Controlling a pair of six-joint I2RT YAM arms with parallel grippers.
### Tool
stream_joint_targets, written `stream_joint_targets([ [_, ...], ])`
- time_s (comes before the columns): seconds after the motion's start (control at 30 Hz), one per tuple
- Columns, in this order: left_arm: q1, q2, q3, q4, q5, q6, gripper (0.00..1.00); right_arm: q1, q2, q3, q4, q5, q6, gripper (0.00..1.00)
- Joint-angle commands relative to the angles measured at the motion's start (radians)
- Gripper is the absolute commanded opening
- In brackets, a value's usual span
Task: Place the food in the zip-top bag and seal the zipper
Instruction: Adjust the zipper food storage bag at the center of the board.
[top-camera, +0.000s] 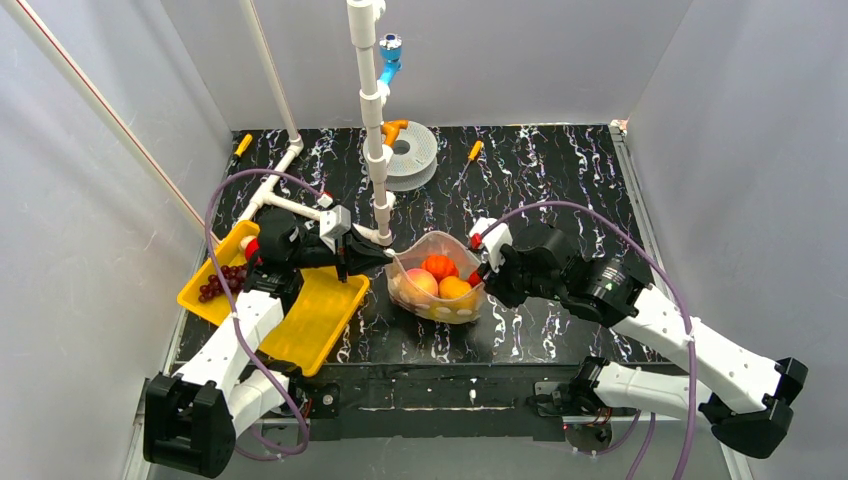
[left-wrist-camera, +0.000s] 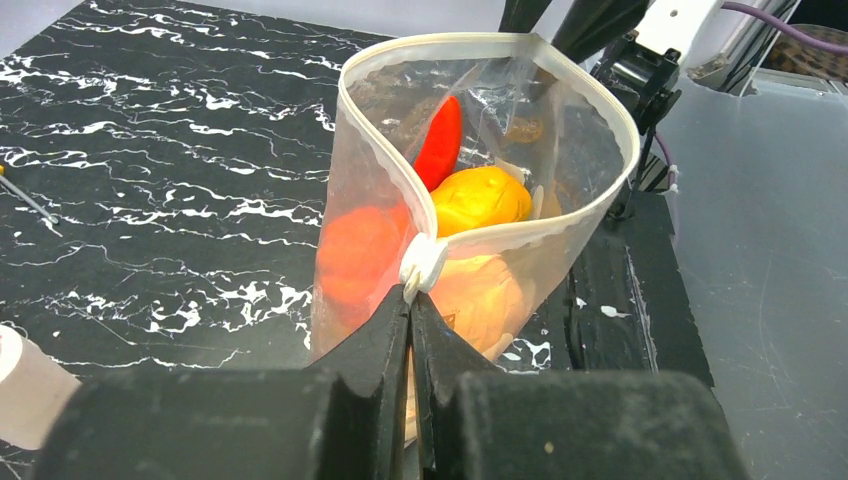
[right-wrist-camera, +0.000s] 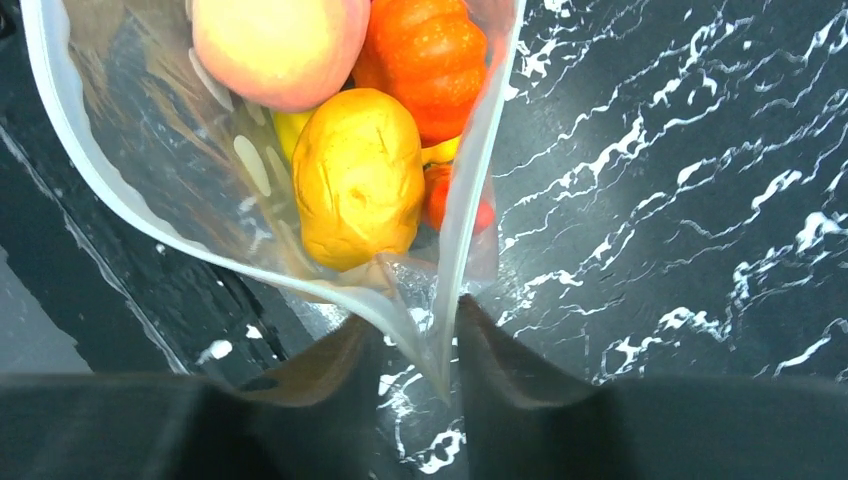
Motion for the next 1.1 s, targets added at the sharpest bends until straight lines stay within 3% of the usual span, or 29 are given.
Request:
stream_joint_targets([
  [0.0,0.007,-0.037,-0.026,0.047,-0.023,0.0,0.0,-0.005,0.022,0.08,-0.016,-0.074,-0.002,0.5],
  [0.1,0.006,-0.035,-0.029,0.061,-0.021,-0.039,0.0,0.001,0.058,0.081,-0.017,-0.087,-0.019,0.53],
  [0.2,0.006,-0.025,-0.021,0.04,-0.019,-0.038,0.0,0.005,0.082,0.068,-0.014,-0.033,-0.023,0.47],
  [0.37,0.006,-0.023,-0.014,-0.03,-0.006,-0.013,0.01,0.003,0.034,0.048,0.043,-0.04,-0.015,0.01],
  [0.5,-0.005,-0.009,-0.017,-0.048,0.019,0.007,0.23,0.003,0.005,0.03,0.062,-0.046,-0.006,0.01],
  [0.63,-0.009,0.015,-0.005,-0.068,0.068,0.001,0.33,0.001,0.001,0.025,0.062,-0.046,-0.004,0.01],
  [0.8,-0.009,0.029,-0.025,0.081,0.105,-0.115,0.31,0.001,0.007,0.022,0.062,-0.048,-0.006,0.01],
  [0.9,-0.009,0.048,-0.033,0.15,0.102,-0.16,0.24,0.001,0.011,0.022,0.066,-0.053,-0.004,0.01],
  [1.07,-0.026,0.078,-0.032,0.189,0.099,-0.192,0.28,0.001,0.018,0.026,0.07,-0.066,0.001,0.01],
])
